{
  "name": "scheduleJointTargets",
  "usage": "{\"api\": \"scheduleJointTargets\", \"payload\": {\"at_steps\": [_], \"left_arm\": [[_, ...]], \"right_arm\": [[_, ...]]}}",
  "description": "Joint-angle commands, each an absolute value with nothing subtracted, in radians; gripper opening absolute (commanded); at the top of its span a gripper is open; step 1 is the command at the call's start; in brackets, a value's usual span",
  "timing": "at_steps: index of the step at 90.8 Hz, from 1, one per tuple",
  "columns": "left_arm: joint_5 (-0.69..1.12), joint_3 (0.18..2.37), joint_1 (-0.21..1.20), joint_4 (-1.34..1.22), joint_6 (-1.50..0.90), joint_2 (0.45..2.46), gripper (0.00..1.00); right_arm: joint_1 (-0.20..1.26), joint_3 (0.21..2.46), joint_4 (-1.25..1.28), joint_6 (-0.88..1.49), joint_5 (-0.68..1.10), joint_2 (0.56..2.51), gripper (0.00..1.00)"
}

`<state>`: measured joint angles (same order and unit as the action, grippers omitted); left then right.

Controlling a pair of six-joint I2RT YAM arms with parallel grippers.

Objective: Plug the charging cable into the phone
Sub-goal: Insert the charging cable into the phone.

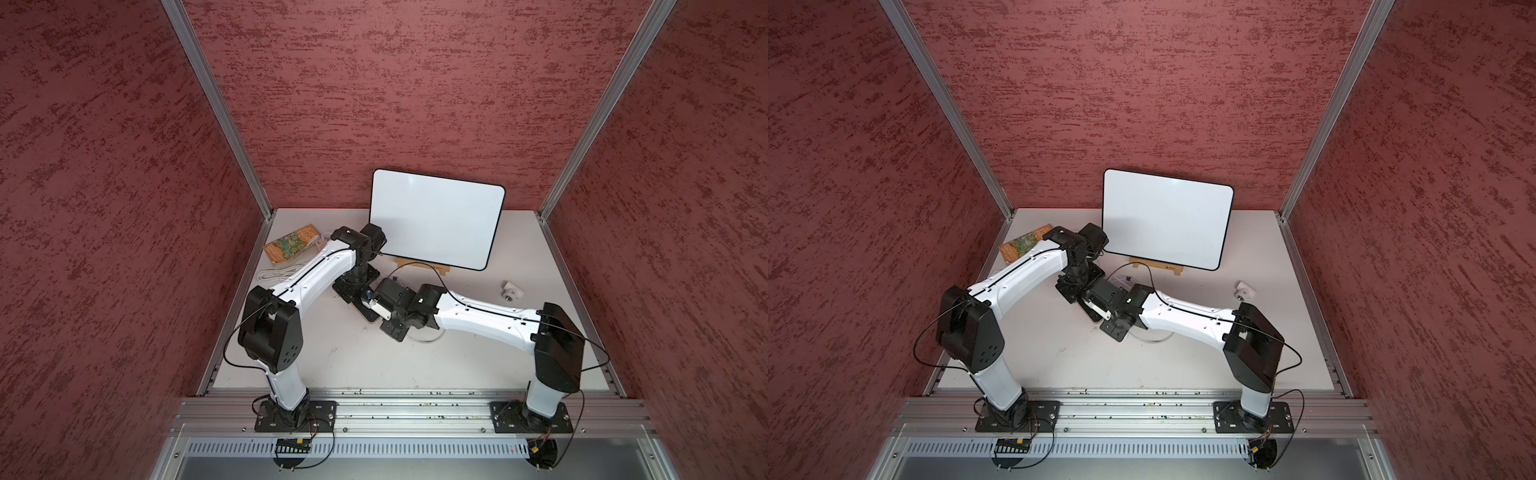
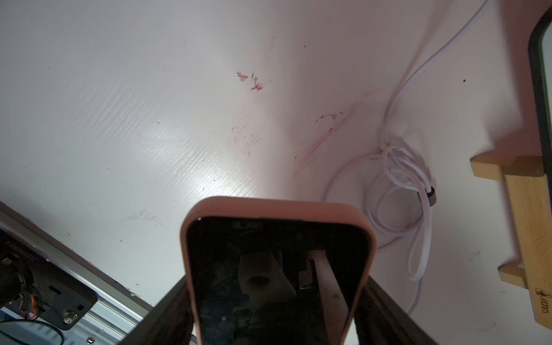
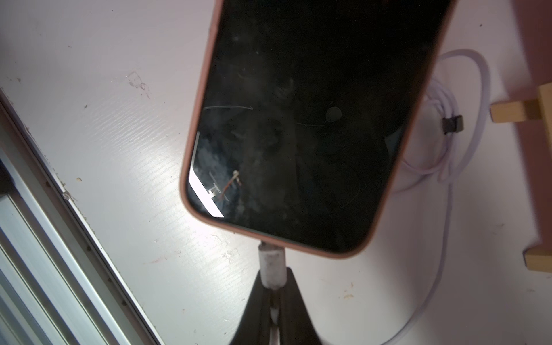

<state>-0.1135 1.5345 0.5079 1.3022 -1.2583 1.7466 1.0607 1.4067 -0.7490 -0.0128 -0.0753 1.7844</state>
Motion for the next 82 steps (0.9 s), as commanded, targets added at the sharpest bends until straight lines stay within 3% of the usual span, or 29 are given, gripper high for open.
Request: {"api": "scheduleJointTargets", "payload": {"at_steps": [1,82], "left_arm": [[-0.043,1.536,0.537,1.352,-1.302,1.71,0.0],[-0.02,1.532,0.557,1.322,-1.313,1.716,0.0]], "right_arm": [[1.061,1.39,-0.508,0.088,-0.108,1.731,0.0],[1.062,1.343,-0.394,0.091,-0.082,1.705,0.0]]}}
